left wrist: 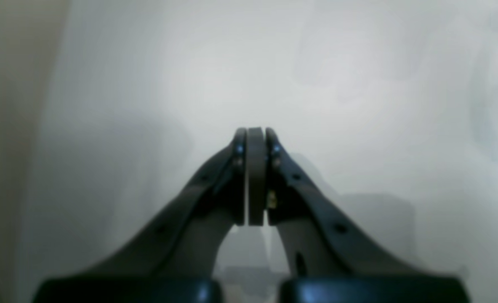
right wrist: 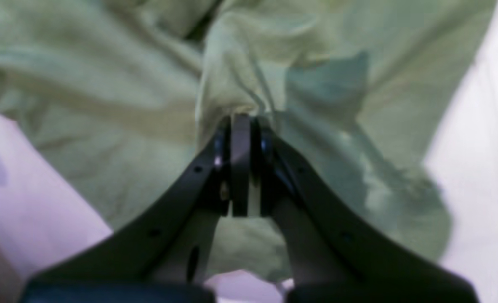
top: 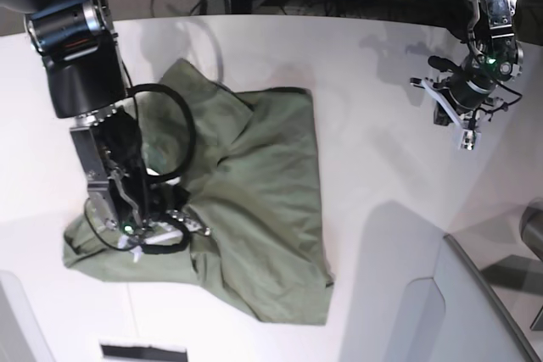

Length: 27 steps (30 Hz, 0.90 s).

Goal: Layout the t-shirt on the table in an organized manner, then fold the t-shirt properly
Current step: 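Grasp the shirt edge with the left gripper while the right holds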

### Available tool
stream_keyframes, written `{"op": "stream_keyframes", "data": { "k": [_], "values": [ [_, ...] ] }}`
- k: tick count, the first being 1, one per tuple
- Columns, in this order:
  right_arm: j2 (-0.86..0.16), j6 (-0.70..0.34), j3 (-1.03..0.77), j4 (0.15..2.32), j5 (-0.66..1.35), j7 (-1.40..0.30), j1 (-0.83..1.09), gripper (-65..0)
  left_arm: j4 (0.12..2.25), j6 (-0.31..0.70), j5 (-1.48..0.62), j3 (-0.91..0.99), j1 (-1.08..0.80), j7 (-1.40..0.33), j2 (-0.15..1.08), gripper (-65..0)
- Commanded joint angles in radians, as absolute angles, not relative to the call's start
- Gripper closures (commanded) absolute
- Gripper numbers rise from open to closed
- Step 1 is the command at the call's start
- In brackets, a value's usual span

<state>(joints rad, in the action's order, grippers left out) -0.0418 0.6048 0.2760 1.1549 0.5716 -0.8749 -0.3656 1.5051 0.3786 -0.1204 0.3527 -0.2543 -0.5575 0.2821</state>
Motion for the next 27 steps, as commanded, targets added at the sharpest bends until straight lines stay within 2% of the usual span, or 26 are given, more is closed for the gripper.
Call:
{"op": "stream_keyframes", "data": {
  "k": [1, 7, 13, 15, 19, 22, 23, 27],
  "values": [
    [-0.021, 0.598, 0.278, 1.156, 0.581, -0.868, -0.395, 0.0, 1.524, 0.377, -0.127, 0.358, -0.243, -0.538, 0.294, 0.0],
    [0.033, 0.570, 0.332, 1.047, 0.576, -0.819, -0.412, 0.0, 1.526, 0.377, -0.128, 0.191, -0.159, -0.539, 0.272, 0.0],
    [0.035, 0.573, 0.358, 1.012, 0.578, -0.760, -0.409, -1.5, 1.415, 0.377, -0.127, 0.001, -0.019, -0.538, 0.119, 0.0],
    [0.031, 0.573, 0.358, 1.015, 0.578, -0.762, -0.407, -7.2, 1.339, 0.377, -0.122, -0.018, 0.025, -0.536, 0.071, 0.0],
    [0.021, 0.573, 0.360, 1.021, 0.576, -0.757, -0.395, -26.6, 1.168, 0.374, -0.120, -0.022, 0.117, -0.516, 0.007, 0.0],
    [0.005, 0.573, 0.360, 1.073, 0.576, -0.754, -0.380, -39.8, 1.047, 0.371, -0.119, -0.024, 0.153, -0.417, -0.008, 0.0],
    [0.004, 0.573, 0.360, 1.106, 0.576, -0.754, -0.374, -42.5, 1.004, 0.371, -0.119, -0.024, 0.163, -0.392, -0.008, 0.0],
    [-0.053, 0.567, 0.343, 1.214, 0.578, -0.713, -0.357, -43.1, 0.906, 0.371, -0.117, -0.025, 0.163, -0.369, 0.041, 0.0]
  ]
}}
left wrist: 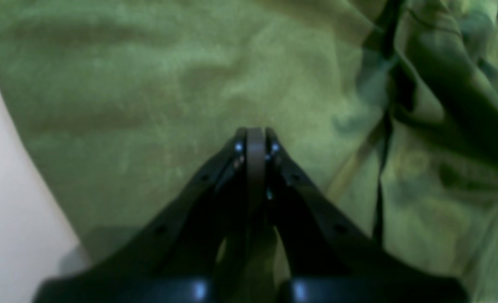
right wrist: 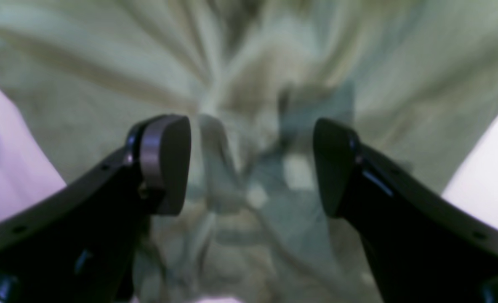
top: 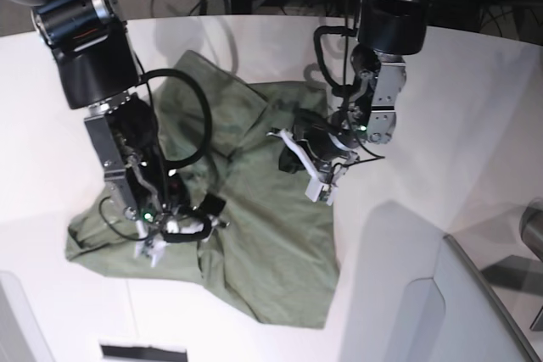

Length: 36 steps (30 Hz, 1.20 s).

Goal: Layout the t-shirt on the table in an organized manner, then fold the t-shirt properly
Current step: 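Grasp the shirt edge with the left gripper while the right holds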

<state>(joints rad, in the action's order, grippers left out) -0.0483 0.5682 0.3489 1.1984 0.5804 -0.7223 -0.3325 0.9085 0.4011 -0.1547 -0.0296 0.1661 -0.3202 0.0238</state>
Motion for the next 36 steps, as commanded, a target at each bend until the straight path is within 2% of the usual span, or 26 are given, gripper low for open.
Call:
{"op": "stream_keyframes", "data": {
  "k": [1, 4, 6, 9, 12, 14, 19, 25, 29, 36],
  "values": [
    [-0.056, 0.564, 0.346, 1.221, 0.579, -0.704, -0.357, -43.1, 0.908, 0.371, -0.117, -0.025, 0.157, -0.357, 0.064, 0.0],
    [-0.058, 0.504, 0.355, 1.221, 0.581, -0.699, -0.366, -42.9, 0.911, 0.349, -0.117, -0.024, 0.117, -0.309, 0.139, 0.0],
    [-0.030, 0.420, 0.355, 1.194, 0.576, -0.699, -0.371, -38.0, 0.911, 0.318, -0.117, -0.025, 0.104, -0.303, 0.171, 0.0],
    [0.031, 0.266, 0.355, 1.073, 0.576, -0.697, -0.414, -18.5, 0.912, 0.315, -0.117, -0.025, 0.081, -0.302, 0.193, 0.0],
    [0.097, 0.173, 0.355, 0.928, 0.575, -0.664, -0.458, 0.0, 0.924, 0.315, -0.117, -0.025, 0.062, -0.302, 0.193, 0.0],
    [0.120, 0.168, 0.361, 0.857, 0.575, -0.616, -0.476, -1.1, 0.955, 0.315, -0.117, -0.025, 0.044, -0.303, 0.188, 0.0],
    [0.128, 0.168, 0.516, 0.711, 0.601, -0.472, -0.524, -2.1, 1.024, 0.315, -0.117, -0.025, 0.016, -0.308, 0.186, 0.0],
    [0.116, 0.176, 0.522, 0.590, 0.691, -0.489, -0.545, -2.0, 1.020, 0.315, -0.117, -0.025, 0.010, -0.308, 0.194, 0.0],
    [0.068, 0.286, 0.522, 0.631, 0.691, -0.565, -0.501, 0.0, 1.020, 0.315, -0.117, -0.025, 0.010, -0.308, 0.206, 0.0],
    [-0.073, 0.467, 0.519, 0.923, 0.699, -0.667, -0.352, 0.0, 1.021, 0.315, -0.117, -0.025, 0.010, -0.308, 0.231, 0.0]
  ]
}}
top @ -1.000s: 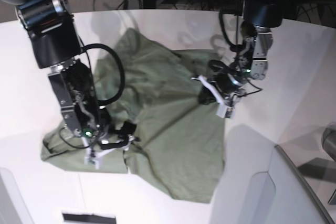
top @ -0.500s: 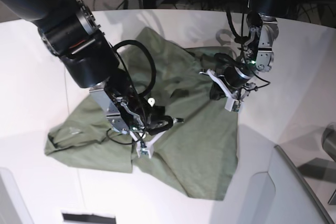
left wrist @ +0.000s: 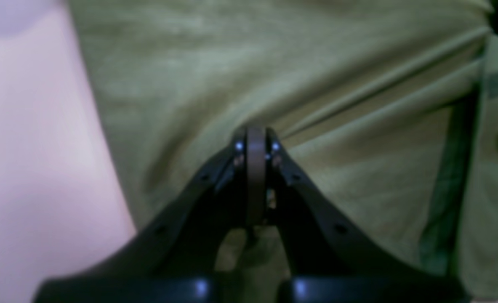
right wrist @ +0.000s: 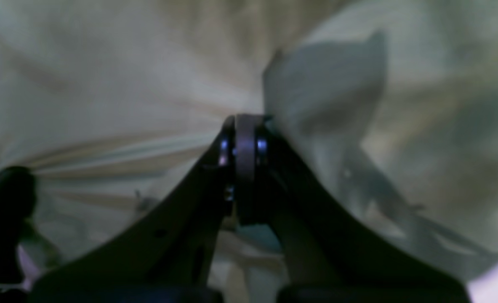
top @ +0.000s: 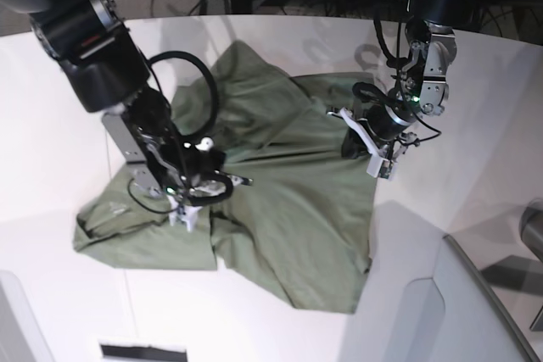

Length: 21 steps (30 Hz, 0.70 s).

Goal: Layout the t-shirt on the table in an organized manner, then fold the t-shirt properly
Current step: 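Grasp the shirt edge with the left gripper while the right holds, then pull the held edges apart with both grippers to stretch the shirt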

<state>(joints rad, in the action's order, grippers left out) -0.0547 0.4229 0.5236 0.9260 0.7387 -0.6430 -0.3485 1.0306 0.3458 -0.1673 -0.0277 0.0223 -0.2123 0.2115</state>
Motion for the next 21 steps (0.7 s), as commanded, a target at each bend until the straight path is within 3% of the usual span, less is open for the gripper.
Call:
{"op": "stream_keyframes", "data": {
  "k": [1, 8, 14, 21],
  "values": [
    [-0.088, 0.490, 0.512, 0.958, 0.699, -0.680, -0.335, 0.0, 1.021, 0.315, -0.117, -0.025, 0.010, -0.308, 0.232, 0.0],
    [-0.159, 0.515, 0.354, 1.147, 0.690, -0.809, -0.257, 0.0, 1.018, 0.315, -0.117, -0.025, 0.008, -0.308, 0.245, 0.0],
    [-0.245, 0.518, 0.306, 1.130, 0.691, -0.825, -0.239, 0.0, 1.023, 0.315, -0.119, -0.015, -0.007, -0.308, 0.274, 0.0],
    [-0.335, 0.518, 0.125, 1.066, 0.691, -0.826, -0.173, 0.0, 1.032, 0.315, -0.122, -0.013, -0.028, -0.306, 0.302, 0.0]
  ]
}}
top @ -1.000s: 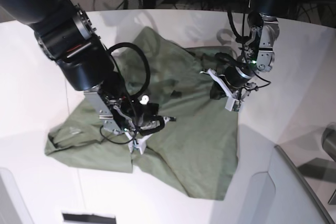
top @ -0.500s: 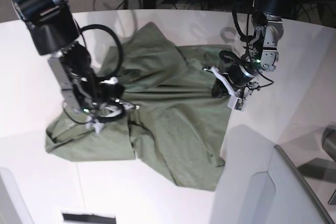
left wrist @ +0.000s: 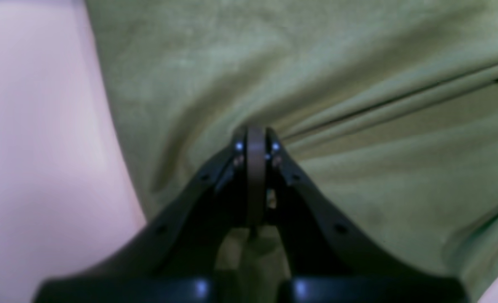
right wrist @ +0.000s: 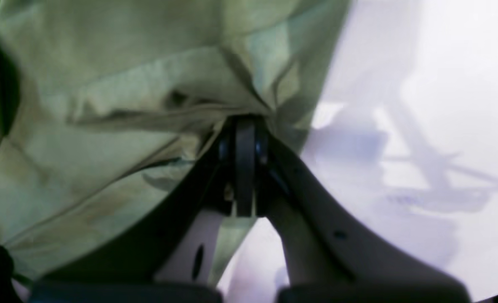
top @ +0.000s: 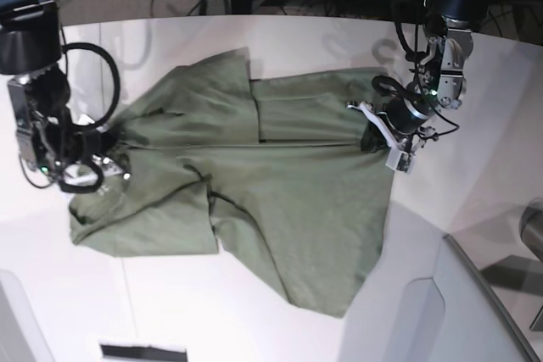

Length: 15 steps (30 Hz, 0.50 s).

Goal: Layout the t-shirt on the table in an organized manner, then fold the t-shirt properly
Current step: 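Pull the held edges apart with both grippers to stretch the shirt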

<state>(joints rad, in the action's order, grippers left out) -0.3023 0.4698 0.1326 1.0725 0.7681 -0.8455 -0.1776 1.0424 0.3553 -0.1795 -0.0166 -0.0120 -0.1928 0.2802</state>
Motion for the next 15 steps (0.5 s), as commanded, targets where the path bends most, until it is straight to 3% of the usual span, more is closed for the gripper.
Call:
{"op": "stream_keyframes", "data": {
  "k": [1, 4, 7, 11, 15],
  "values": [
    [-0.346, 0.519, 0.101, 1.067, 0.691, -0.826, -0.163, 0.0, 1.032, 0.315, -0.122, -0.013, -0.028, -0.308, 0.302, 0.0],
    [-0.363, 0.524, 0.022, 1.070, 0.691, -0.835, -0.139, 0.0, 1.032, 0.315, -0.122, -0.013, -0.028, -0.308, 0.302, 0.0],
    [-0.364, 0.607, -0.065, 1.082, 0.690, -0.852, -0.119, 0.0, 1.033, 0.315, -0.122, -0.013, -0.028, -0.308, 0.302, 0.0],
    [-0.375, 0.697, -0.114, 1.254, 0.694, -0.857, -0.067, 0.0, 1.055, 0.315, -0.128, -0.013, -0.030, -0.308, 0.302, 0.0],
    [-0.326, 0.698, -0.097, 1.458, 0.691, -0.929, -0.059, 0.0, 1.175, 0.315, -0.128, -0.012, -0.068, -0.309, 0.302, 0.0]
  ]
}}
